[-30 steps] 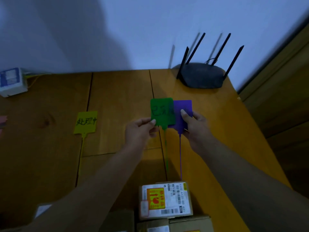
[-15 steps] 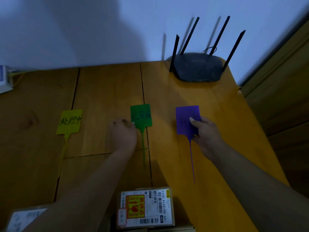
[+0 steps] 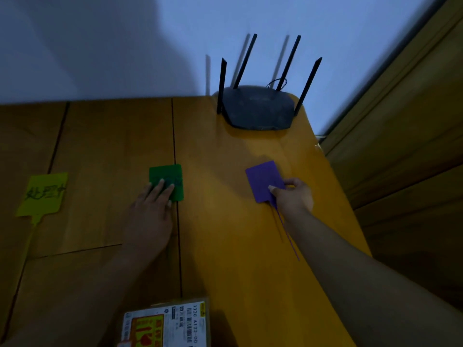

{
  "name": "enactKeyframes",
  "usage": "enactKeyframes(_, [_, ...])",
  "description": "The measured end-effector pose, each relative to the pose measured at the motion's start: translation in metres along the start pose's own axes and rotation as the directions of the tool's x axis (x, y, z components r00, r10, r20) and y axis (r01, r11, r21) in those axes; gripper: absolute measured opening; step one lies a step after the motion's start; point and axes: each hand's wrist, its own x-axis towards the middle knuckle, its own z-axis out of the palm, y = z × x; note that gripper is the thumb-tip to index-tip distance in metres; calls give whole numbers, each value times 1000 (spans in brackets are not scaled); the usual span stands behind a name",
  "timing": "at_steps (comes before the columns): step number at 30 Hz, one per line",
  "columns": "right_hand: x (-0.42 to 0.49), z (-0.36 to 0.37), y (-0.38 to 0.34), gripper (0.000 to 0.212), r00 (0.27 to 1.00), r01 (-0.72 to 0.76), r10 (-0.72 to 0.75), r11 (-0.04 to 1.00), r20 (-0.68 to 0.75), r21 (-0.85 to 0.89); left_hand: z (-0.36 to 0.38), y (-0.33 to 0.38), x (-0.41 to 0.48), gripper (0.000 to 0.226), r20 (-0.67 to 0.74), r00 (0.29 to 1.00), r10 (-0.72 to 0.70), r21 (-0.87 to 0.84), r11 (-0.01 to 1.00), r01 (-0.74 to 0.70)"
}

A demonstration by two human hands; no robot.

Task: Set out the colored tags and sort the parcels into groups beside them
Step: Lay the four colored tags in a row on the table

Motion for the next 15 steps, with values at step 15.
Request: enactKeyframes(15, [-42,4,-6,47,962,267,-267,964,-58,-11,-45,14,-42,37,6,1000,24,-429,903,-19])
